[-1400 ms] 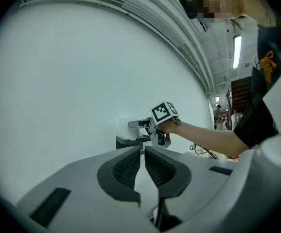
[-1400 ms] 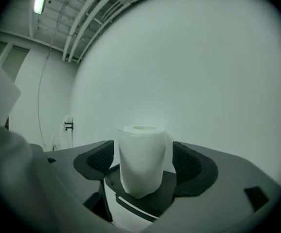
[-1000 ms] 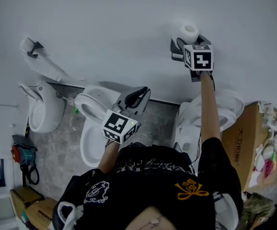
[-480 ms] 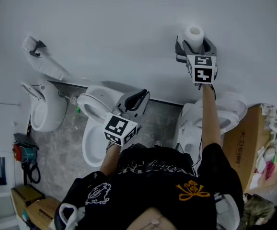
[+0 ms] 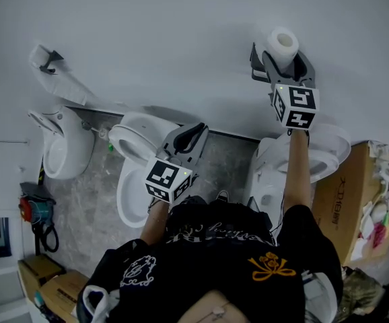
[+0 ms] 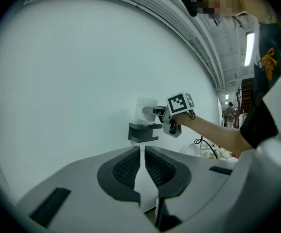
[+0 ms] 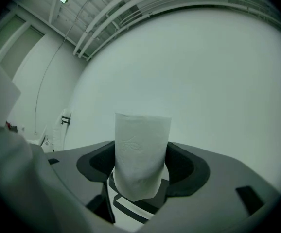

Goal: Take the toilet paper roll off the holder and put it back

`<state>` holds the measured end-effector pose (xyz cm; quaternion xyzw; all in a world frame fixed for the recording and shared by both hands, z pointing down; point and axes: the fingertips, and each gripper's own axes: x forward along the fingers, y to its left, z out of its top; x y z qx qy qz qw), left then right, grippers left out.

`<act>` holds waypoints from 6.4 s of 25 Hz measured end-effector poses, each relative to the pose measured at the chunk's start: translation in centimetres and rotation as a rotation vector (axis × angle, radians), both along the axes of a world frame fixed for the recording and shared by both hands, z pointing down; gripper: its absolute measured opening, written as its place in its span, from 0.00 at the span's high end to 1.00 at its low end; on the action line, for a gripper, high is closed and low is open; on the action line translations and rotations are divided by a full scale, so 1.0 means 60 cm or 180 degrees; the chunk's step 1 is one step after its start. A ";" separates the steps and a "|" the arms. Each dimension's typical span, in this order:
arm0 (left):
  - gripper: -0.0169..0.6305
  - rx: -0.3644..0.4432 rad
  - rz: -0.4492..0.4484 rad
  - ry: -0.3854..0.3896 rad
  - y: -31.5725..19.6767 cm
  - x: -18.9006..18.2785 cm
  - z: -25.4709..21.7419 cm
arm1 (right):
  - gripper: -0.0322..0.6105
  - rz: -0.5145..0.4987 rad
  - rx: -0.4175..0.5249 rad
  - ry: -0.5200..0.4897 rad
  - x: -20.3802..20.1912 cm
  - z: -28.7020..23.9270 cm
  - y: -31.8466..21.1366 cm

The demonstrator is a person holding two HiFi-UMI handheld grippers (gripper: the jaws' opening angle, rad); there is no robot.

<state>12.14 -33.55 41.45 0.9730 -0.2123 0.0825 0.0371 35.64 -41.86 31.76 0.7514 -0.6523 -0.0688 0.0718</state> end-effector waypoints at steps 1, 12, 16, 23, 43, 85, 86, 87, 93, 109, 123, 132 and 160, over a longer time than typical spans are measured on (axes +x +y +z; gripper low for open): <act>0.91 -0.0004 0.0008 -0.0002 0.000 -0.002 0.001 | 0.46 -0.0020 0.0022 -0.0003 -0.007 -0.003 0.006; 0.91 -0.0058 0.0314 0.0038 0.019 -0.027 0.000 | 0.46 -0.0002 0.0070 -0.0061 -0.103 -0.006 0.109; 0.91 -0.0078 0.0461 0.0015 0.034 -0.049 0.001 | 0.46 0.0107 0.0034 -0.0135 -0.141 0.012 0.149; 0.91 -0.0095 0.0668 0.0049 0.068 -0.097 0.002 | 0.46 0.0237 -0.0052 -0.0527 -0.226 0.066 0.224; 0.91 -0.0087 0.1259 -0.0065 0.194 -0.213 0.046 | 0.46 0.0601 -0.0289 -0.1045 -0.425 0.197 0.407; 0.91 0.0058 0.1044 0.0172 0.082 -0.085 -0.035 | 0.46 0.0589 -0.0155 -0.0432 -0.182 0.056 0.254; 0.91 0.0061 0.1042 0.0168 0.079 -0.077 -0.036 | 0.46 0.0584 -0.0147 -0.0407 -0.170 0.050 0.246; 0.91 0.0062 0.1041 0.0163 0.077 -0.069 -0.037 | 0.46 0.0578 -0.0140 -0.0378 -0.157 0.043 0.238; 0.91 0.0040 0.1020 0.0113 0.065 -0.029 -0.033 | 0.46 0.0588 -0.0074 -0.0170 -0.078 0.001 0.186; 0.91 -0.0007 0.0782 -0.0091 0.030 -0.018 -0.013 | 0.46 0.0820 -0.0058 -0.0312 0.094 0.014 0.039; 0.91 -0.0031 0.0594 -0.0115 0.014 -0.041 -0.004 | 0.46 0.0949 -0.0180 -0.0357 0.133 0.059 0.006; 0.91 -0.0078 0.0694 -0.0096 0.021 -0.032 0.001 | 0.44 0.0762 -0.0219 -0.0497 0.123 0.066 0.014; 0.91 -0.0199 0.1307 -0.0003 0.165 -0.126 0.036 | 0.68 0.0874 -0.0293 -0.1253 -0.248 0.227 0.339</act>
